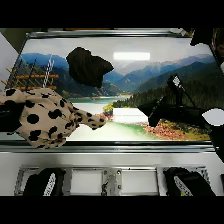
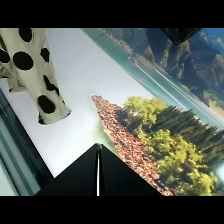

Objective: Fold the clothes and pants, and hang the long-sleeved shirts on hangers.

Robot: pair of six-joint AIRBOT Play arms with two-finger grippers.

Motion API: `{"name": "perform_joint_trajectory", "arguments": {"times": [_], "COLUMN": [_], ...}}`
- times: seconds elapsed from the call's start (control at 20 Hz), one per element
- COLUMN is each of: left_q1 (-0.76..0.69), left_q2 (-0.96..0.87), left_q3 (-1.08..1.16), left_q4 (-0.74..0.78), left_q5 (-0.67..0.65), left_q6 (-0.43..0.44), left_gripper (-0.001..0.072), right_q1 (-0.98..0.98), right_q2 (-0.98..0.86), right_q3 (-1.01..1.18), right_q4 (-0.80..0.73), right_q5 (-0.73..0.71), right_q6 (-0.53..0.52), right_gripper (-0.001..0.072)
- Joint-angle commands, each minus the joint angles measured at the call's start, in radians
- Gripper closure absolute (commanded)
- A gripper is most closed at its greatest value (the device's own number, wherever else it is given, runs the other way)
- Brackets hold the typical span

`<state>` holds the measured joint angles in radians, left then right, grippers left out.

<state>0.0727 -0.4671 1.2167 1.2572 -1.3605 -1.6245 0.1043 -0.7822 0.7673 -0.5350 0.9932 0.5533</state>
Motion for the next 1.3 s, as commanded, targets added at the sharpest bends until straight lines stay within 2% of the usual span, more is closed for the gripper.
{"name": "perform_joint_trajectory", "arguments": {"times": [0.0,0.15,0.25,0.35,0.5,0.55,0.6,0.65,0.7,0.8,0.95,1.05,1.1,1.25], "left_q1": [-0.177,-0.391,-0.526,-0.637,-0.731,-0.738,-0.733,-0.713,-0.681,-0.586,-0.458,-0.391,-0.367,-0.368], "left_q2": [-0.101,-0.269,-0.399,-0.547,-0.79,-0.862,-0.932,-0.983,-1.018,-1.043,-0.993,-0.949,-0.938,-0.935], "left_q3": [0.087,0.117,0.127,0.148,0.249,0.295,0.346,0.388,0.419,0.408,0.224,0.055,-0.014,-0.167], "left_q4": [-0.003,0.0,0.001,0.013,0.033,0.035,0.037,0.034,0.034,0.032,0.019,-0.061,-0.129,-0.369], "left_q5": [-0.004,0.047,0.122,0.217,0.31,0.318,0.314,0.298,0.265,0.204,0.186,0.227,0.254,0.37], "left_q6": [-0.026,-0.026,-0.025,-0.019,-0.005,0.0,0.013,0.008,0.004,-0.008,-0.024,-0.023,-0.011,0.131], "left_gripper": [0.0696,0.0697,0.0696,0.0696,0.0696,0.0586,0.0183,0.0005,0.0038,0.0038,0.0038,0.0038,0.0038,0.0038], "right_q1": [0.002,0.002,-0.014,-0.056,-0.136,-0.161,-0.183,-0.203,-0.219,-0.244,-0.248,-0.246,-0.246,-0.246], "right_q2": [0.0,0.0,0.001,0.001,0.0,0.001,0.001,0.001,0.001,0.0,0.0,0.0,0.0,-0.001], "right_q3": [0.0,0.0,0.0,0.0,0.0,0.0,0.0,0.0,0.0,0.0,-0.005,-0.018,-0.026,-0.055], "right_q4": [0.069,0.161,0.082,-0.037,-0.269,-0.364,-0.448,-0.523,-0.585,-0.679,-0.711,-0.706,-0.705,-0.695], "right_q5": [-0.017,-0.028,-0.119,-0.203,-0.23,-0.229,-0.222,-0.208,-0.186,-0.12,-0.053,-0.05,-0.05,-0.049], "right_q6": [0.0,-0.01,0.014,0.122,0.325,0.411,0.488,0.556,0.606,0.656,0.656,0.656,0.656,0.656], "right_gripper": [0.0692,0.0693,0.0694,0.0694,0.0694,0.0694,0.0694,0.0694,0.0694,0.0694,0.0693,0.0693,0.0694,0.0693]}}
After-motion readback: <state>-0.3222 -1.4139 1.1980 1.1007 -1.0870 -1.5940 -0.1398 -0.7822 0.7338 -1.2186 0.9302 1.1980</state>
